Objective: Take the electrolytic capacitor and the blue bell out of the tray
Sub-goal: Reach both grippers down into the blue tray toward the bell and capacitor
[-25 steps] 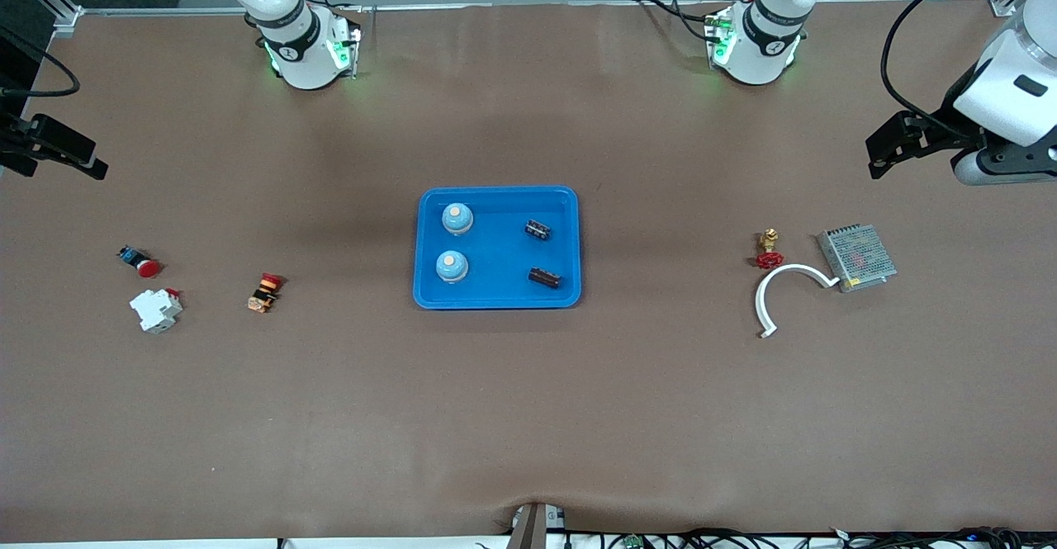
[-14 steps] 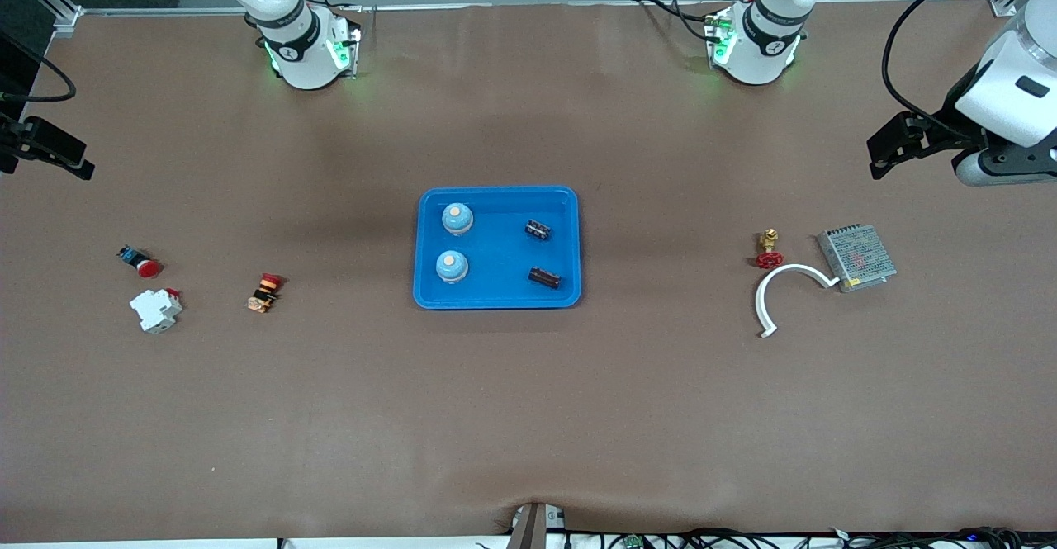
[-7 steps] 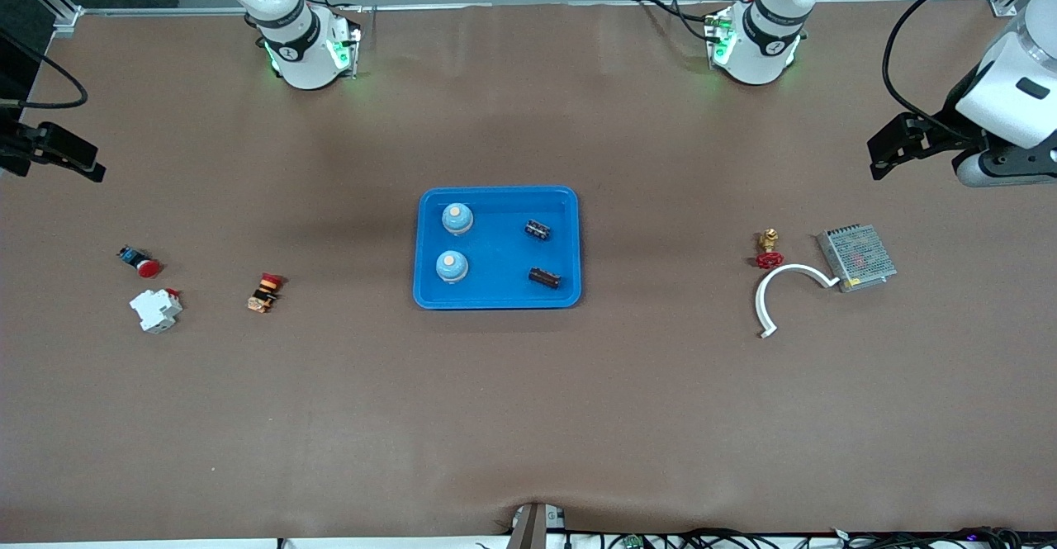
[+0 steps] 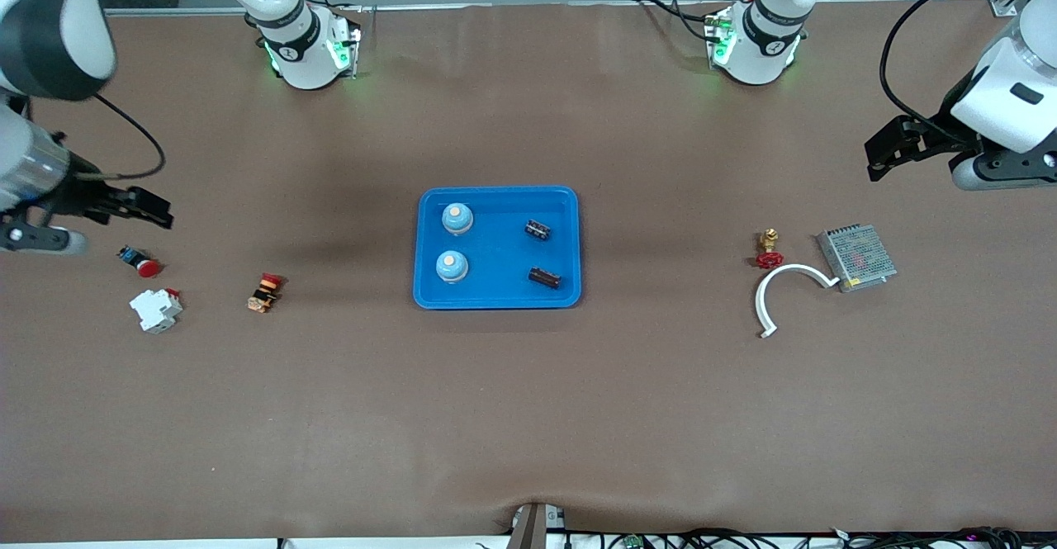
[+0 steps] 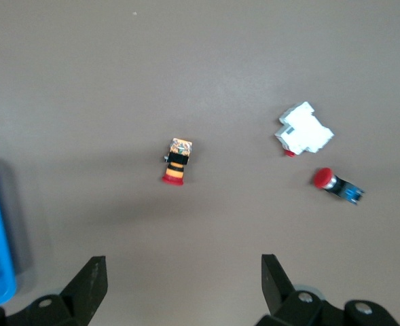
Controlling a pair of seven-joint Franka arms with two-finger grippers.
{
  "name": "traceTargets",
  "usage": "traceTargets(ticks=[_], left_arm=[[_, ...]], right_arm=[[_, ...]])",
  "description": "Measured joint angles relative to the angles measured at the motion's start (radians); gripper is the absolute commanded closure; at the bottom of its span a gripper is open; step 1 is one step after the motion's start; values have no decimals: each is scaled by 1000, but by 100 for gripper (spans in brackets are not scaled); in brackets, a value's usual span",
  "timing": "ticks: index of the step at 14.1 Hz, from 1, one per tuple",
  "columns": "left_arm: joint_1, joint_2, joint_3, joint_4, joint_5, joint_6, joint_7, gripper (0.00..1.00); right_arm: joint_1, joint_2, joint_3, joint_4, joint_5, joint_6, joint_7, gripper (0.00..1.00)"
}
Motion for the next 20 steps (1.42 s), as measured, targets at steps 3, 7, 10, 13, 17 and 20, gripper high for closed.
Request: traceTargets(ticks=[3, 7, 10, 13, 17, 20], left_arm=[[-16, 19, -8, -25, -24, -1, 0, 0], [-72, 115, -52, -36, -26, 16, -16, 0], [-157, 204, -61, -40, -27, 59, -132, 0], [-249, 290, -63, -42, -27, 123, -268, 0], [-342, 395, -67, -50, -66, 250, -521, 0], [-410, 490, -84, -68, -102, 373, -751, 0]], right_arm=[[11, 32, 1, -135, 29, 188, 46, 0], [117, 67, 4, -215, 66, 259, 266, 0], [233, 104, 7, -221, 132, 277, 458, 0], [354, 143, 8, -221, 167, 344, 663, 0], [485, 234, 9, -221, 168, 499, 881, 0], [524, 322, 8, -197, 169, 588, 966, 0]])
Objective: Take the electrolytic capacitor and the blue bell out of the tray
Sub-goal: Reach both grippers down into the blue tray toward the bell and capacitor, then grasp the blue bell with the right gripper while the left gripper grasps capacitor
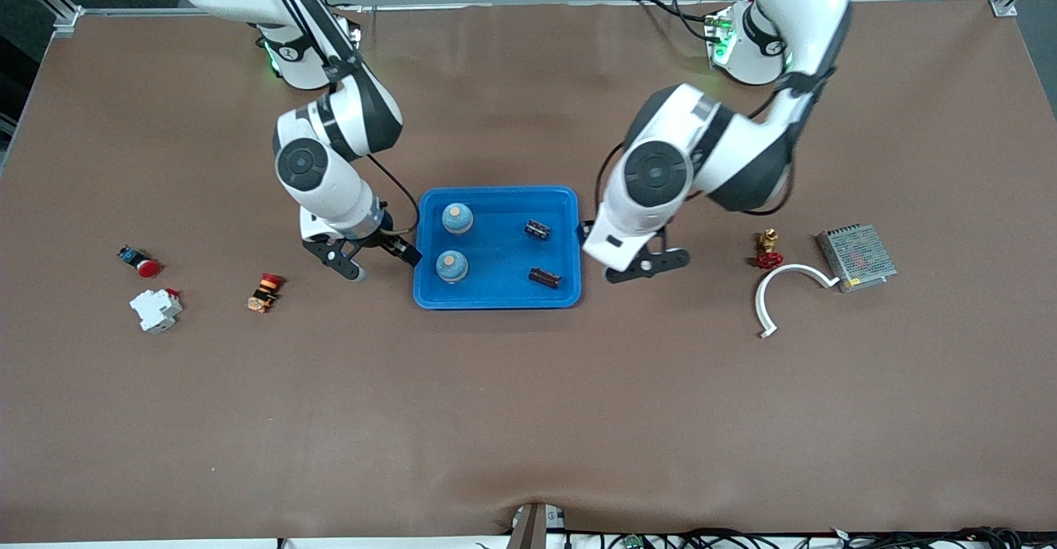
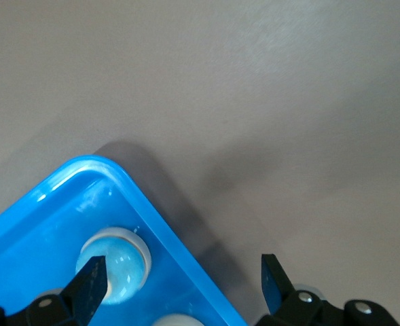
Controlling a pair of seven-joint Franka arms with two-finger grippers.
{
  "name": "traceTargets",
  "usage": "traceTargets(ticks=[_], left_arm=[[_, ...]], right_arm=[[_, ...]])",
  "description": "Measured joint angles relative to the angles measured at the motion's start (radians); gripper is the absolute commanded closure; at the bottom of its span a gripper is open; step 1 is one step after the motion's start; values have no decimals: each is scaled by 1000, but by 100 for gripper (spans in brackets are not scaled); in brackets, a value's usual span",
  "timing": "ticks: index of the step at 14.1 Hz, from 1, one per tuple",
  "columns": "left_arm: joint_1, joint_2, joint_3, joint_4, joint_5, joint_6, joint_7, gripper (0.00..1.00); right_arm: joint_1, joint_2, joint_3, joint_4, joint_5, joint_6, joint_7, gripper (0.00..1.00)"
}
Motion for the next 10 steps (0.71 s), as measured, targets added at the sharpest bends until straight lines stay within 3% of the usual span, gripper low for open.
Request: traceTargets(ticks=[4, 10], left_arm=[[-96, 96, -4, -3, -4, 149, -304, 0], [-148, 194, -5, -3, -4, 344, -594, 0]], right_arm=[[44, 111, 0, 106, 0, 22, 98, 0], [72, 164, -1, 153, 1, 40, 142, 0]])
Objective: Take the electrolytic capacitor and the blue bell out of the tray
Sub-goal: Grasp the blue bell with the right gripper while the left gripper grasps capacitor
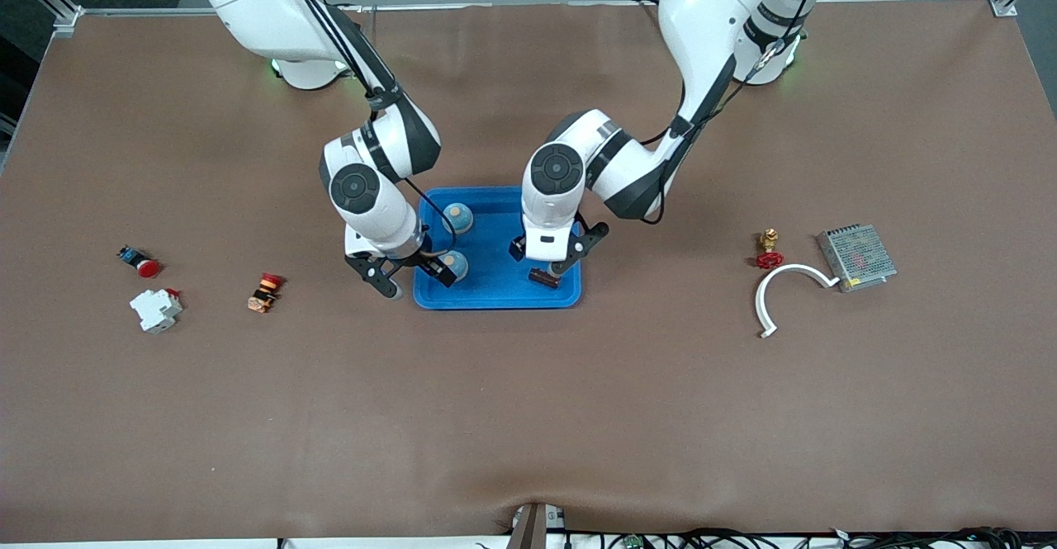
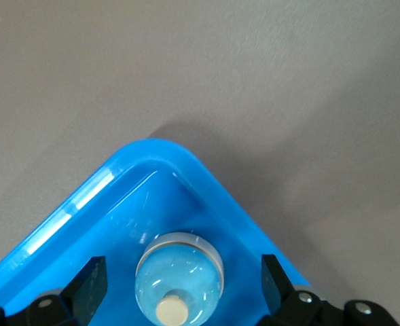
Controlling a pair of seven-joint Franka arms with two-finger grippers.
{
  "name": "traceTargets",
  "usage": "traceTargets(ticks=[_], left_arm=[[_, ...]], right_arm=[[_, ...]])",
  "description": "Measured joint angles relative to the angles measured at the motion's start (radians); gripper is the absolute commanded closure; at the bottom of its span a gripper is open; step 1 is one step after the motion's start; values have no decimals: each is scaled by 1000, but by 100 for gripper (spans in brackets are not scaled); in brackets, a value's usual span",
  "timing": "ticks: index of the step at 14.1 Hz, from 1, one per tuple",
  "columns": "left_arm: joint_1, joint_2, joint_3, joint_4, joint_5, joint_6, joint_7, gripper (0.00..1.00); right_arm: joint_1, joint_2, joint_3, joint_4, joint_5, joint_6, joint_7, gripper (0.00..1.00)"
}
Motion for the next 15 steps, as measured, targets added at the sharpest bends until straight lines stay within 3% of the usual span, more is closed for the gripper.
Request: traceTargets(ticks=[5, 8, 10, 11, 12, 15], left_arm=[[-15, 35, 0, 1, 0, 10, -108, 9], [-16, 58, 0, 0, 0, 10, -142, 24], [-21, 71, 0, 0, 0, 11, -151, 44], [-24, 75, 0, 0, 0, 11, -154, 66], [-25, 78, 0, 1, 0, 13, -156, 96], [-24, 78, 2, 9, 0, 19, -156, 100]], right_arm=[[26, 51, 0, 35, 0, 8, 22, 0], [39, 53, 0, 36, 1, 8, 39, 0], [55, 55, 0, 36, 1, 8, 45, 0], [62, 56, 0, 36, 1, 8, 47, 0], [67, 56, 0, 36, 1, 8, 50, 0], [71, 56, 0, 36, 1, 8, 53, 0]])
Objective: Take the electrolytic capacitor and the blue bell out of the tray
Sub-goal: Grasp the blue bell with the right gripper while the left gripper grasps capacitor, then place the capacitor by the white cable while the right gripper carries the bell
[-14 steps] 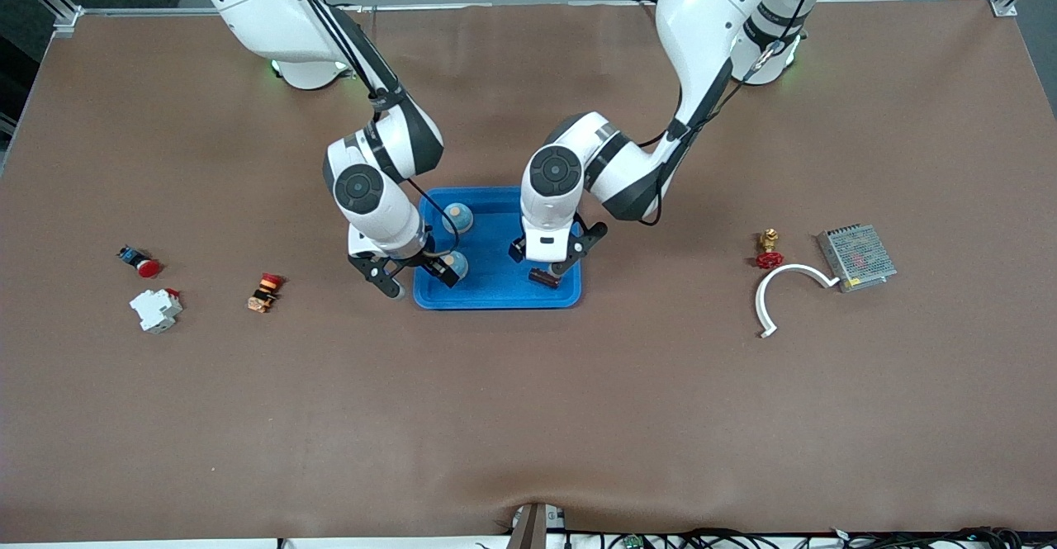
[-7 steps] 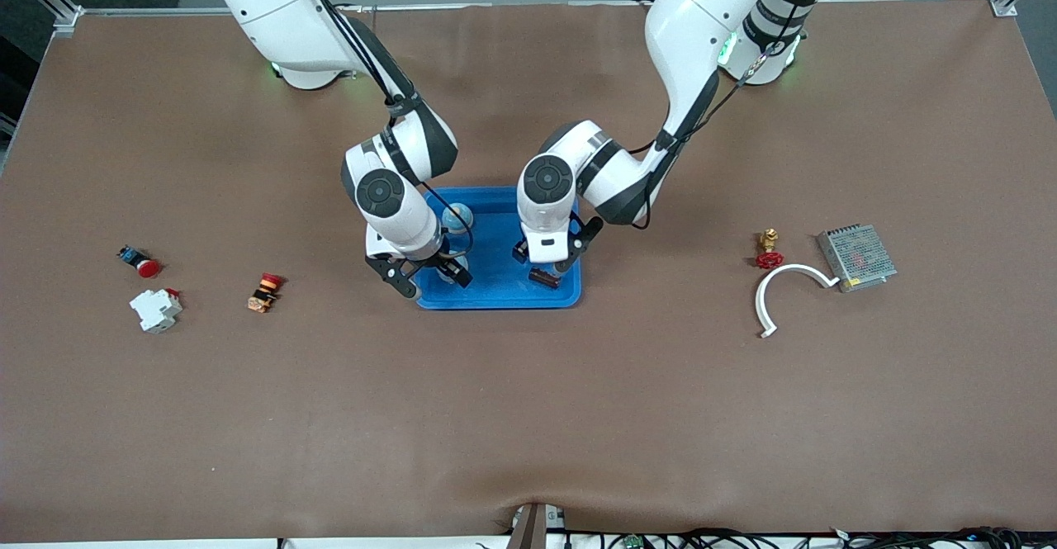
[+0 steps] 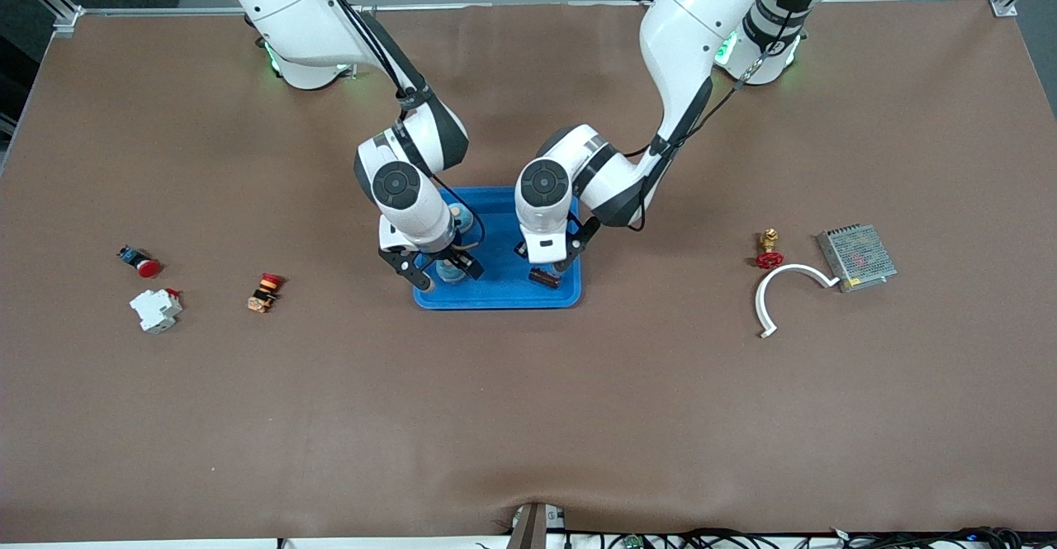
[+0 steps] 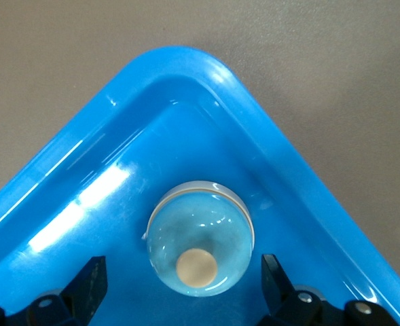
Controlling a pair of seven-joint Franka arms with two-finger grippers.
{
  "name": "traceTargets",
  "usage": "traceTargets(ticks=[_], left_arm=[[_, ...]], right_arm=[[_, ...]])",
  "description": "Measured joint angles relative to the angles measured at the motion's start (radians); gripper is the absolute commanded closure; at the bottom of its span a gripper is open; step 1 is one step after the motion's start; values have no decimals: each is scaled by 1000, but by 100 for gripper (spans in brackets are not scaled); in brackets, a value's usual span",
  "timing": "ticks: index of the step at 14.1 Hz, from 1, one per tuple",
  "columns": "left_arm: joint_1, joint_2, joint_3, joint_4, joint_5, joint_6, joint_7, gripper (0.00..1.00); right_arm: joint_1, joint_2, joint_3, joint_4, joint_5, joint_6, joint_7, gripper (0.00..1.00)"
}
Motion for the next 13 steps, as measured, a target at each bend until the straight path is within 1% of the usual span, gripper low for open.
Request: traceTargets(ticks=[2, 4, 8, 9, 10, 11, 12, 13], left_arm=[[1, -6, 11, 13, 18, -1, 1, 100], [26, -40, 26, 42, 52, -27, 21, 100], [148, -148, 31, 61, 56, -133, 216, 100], [183, -164, 31, 61, 56, -165, 276, 100], [215, -173, 32, 60, 56, -198, 331, 100], [247, -176, 33, 59, 56, -234, 381, 100], [276, -176, 34, 54, 57, -267, 426, 100], [304, -176, 35, 44, 57, -288, 463, 100]], right_arm=[[0, 0, -1, 0, 0, 0, 0, 0], [0, 1, -3, 0, 0, 0, 0, 0], [0, 2, -6, 0, 0, 0, -1, 0], [0, 3, -7, 0, -1, 0, -1, 5], [0, 3, -7, 0, -4, 0, -2, 24], [0, 3, -7, 0, -6, 0, -3, 49], [0, 4, -7, 0, -6, 0, -4, 70], [0, 4, -7, 0, -6, 0, -4, 95]])
